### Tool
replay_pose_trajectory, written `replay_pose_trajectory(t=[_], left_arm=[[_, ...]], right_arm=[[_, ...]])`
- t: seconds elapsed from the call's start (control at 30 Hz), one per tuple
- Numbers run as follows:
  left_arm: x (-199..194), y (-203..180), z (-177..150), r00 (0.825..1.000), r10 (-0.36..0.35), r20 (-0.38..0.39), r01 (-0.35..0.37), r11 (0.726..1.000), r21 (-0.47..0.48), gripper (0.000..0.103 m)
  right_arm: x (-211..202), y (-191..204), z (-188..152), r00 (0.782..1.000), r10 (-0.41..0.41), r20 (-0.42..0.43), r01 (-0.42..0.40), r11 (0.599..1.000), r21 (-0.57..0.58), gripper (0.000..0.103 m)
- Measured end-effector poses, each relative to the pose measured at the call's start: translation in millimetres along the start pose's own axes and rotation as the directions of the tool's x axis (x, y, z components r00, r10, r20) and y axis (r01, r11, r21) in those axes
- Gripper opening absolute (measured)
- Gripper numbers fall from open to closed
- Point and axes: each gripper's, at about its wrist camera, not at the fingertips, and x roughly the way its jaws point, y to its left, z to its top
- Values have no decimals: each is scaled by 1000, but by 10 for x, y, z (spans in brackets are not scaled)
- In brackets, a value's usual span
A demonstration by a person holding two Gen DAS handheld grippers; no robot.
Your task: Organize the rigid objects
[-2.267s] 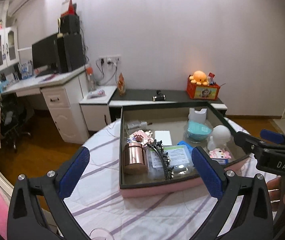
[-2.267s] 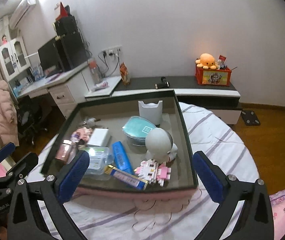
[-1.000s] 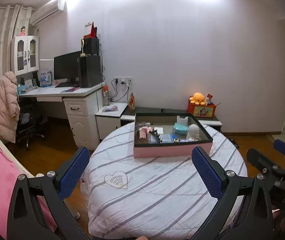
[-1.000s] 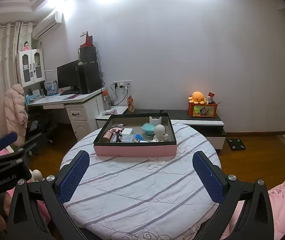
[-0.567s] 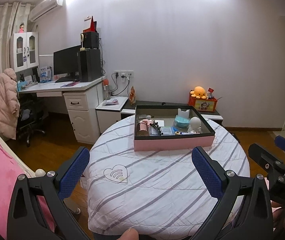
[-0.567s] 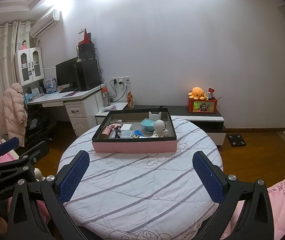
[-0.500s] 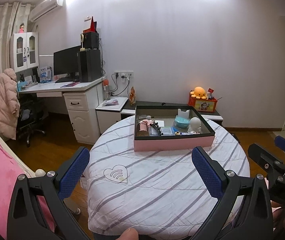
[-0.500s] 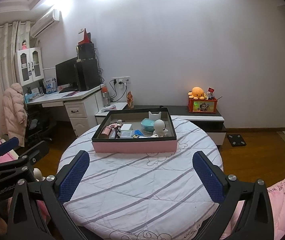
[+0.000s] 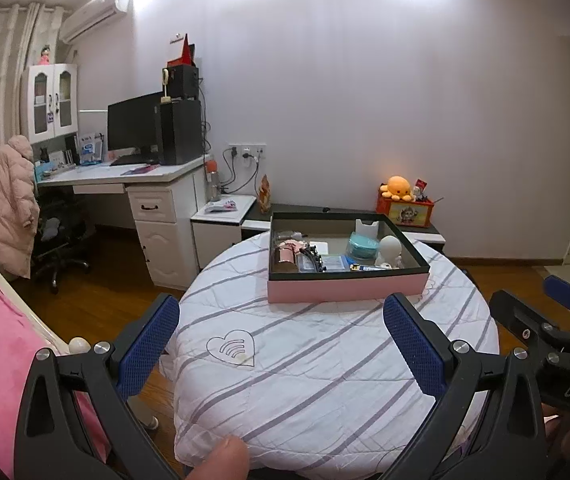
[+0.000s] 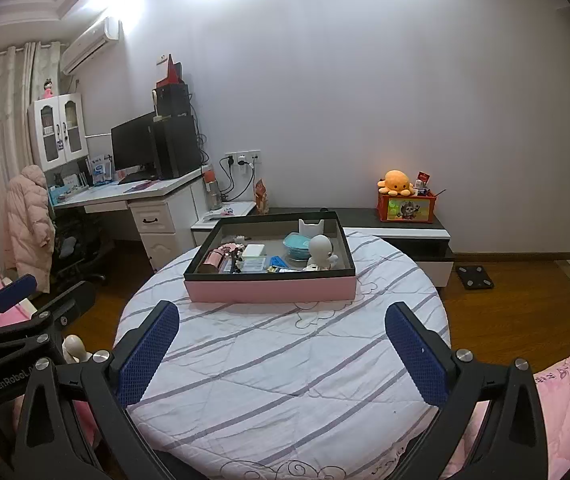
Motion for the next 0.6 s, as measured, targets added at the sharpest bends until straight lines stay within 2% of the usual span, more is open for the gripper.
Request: replay_pose_trajectory(t=[0.6], left_arm=[[59, -11, -46, 1000, 21, 6, -21, 1000, 18, 103]], right_arm=[[54, 22, -25, 1000, 1, -13, -1, 1000, -2, 103]])
